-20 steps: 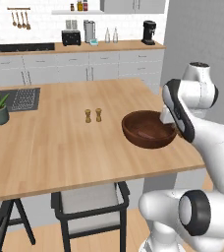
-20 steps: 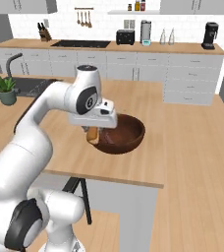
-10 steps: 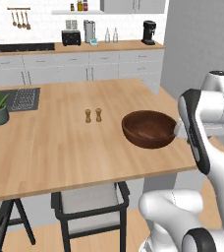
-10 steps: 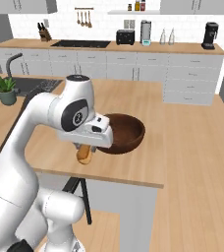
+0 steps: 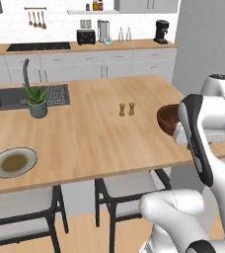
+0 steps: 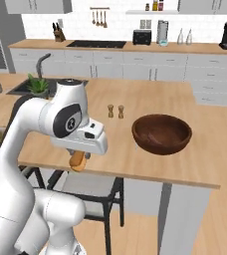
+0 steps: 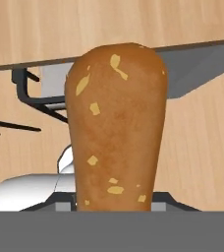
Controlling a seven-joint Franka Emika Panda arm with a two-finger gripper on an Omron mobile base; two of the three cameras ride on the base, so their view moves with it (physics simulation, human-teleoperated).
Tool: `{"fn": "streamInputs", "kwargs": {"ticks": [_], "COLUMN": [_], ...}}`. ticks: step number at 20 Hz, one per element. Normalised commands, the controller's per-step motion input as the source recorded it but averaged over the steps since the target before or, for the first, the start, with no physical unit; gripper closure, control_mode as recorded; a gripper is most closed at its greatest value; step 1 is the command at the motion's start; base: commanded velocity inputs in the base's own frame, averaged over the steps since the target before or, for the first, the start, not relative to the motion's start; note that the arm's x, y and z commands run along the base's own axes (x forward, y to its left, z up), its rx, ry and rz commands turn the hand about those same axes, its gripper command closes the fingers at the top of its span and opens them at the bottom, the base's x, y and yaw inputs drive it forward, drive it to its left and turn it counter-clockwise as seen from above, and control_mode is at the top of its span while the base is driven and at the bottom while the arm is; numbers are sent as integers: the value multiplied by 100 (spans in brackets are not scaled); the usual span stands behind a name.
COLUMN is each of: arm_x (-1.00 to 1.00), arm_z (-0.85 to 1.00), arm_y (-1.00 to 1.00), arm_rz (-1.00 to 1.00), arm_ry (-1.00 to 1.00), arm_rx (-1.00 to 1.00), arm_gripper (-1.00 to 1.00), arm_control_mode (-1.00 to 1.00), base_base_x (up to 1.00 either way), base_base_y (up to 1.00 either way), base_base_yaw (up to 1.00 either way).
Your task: Place one bun and one sausage from the bowl on each plate.
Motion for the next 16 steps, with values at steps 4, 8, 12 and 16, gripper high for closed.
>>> {"fn": "streamInputs", "kwargs": {"ticks": [4,8,12,16], "arm_x": [0,0,0,0], "arm_z": [0,0,0,0], "arm_y": [0,0,0,0], "arm_rz": [0,0,0,0], "arm_ry": [0,0,0,0], "arm_rx": [0,0,0,0], "arm_gripper": [100,100,100,100], "arm_control_mode": [100,100,100,100], "base_base_x": [-5,0,-5,10], "base_base_y": [100,100,100,100], "base_base_yaw": [0,0,0,0]}}
